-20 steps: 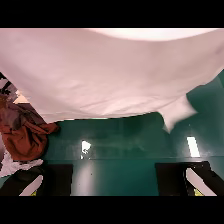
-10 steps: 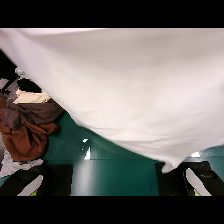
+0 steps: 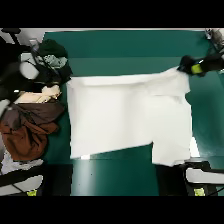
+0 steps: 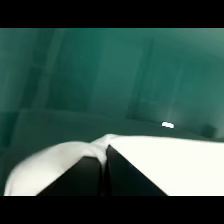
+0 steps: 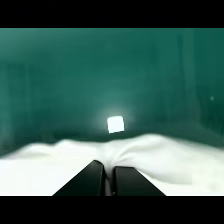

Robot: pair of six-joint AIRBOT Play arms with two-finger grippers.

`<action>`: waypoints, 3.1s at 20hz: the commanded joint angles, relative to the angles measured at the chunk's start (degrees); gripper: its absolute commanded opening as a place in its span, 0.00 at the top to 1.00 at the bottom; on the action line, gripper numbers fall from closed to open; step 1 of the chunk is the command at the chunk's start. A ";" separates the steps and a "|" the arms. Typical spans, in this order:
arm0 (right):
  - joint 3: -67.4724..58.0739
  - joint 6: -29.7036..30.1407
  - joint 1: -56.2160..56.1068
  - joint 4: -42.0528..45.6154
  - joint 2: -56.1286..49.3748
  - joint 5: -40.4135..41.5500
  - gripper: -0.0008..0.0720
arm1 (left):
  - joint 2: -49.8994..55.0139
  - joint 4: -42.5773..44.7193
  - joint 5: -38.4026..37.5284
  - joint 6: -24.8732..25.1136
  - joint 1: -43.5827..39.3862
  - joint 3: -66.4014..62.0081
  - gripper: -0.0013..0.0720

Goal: Fold the shirts.

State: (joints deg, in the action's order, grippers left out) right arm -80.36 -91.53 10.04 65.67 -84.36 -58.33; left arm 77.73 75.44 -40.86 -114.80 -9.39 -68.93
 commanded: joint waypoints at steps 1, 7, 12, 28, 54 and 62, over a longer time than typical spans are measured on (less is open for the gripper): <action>-1.38 1.84 -0.31 -1.62 -12.24 2.73 0.96 | 8.81 -3.96 12.68 -1.18 0.02 1.79 0.95; -14.12 2.10 1.20 -1.62 -20.39 -1.68 0.96 | 9.66 -3.28 18.40 -1.07 0.02 1.79 0.95; -21.99 3.19 3.32 0.44 -23.04 -9.09 0.95 | 9.64 -3.17 15.78 -0.22 0.02 1.79 0.95; -21.27 5.68 5.51 -0.20 -22.64 -17.38 0.71 | 8.15 -3.52 1.79 4.39 0.02 1.79 0.95; -13.00 13.81 3.87 -4.66 -17.77 -8.61 0.95 | 5.29 -3.82 -8.13 14.38 0.04 -0.87 0.95; -12.09 12.04 11.10 -4.66 -10.51 -11.13 0.96 | 4.07 -0.90 -21.66 17.84 0.04 -5.77 0.95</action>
State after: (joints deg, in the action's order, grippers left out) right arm -93.03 -78.91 18.48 60.99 -97.12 -68.77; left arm 82.59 72.40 -57.19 -98.19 -9.39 -73.78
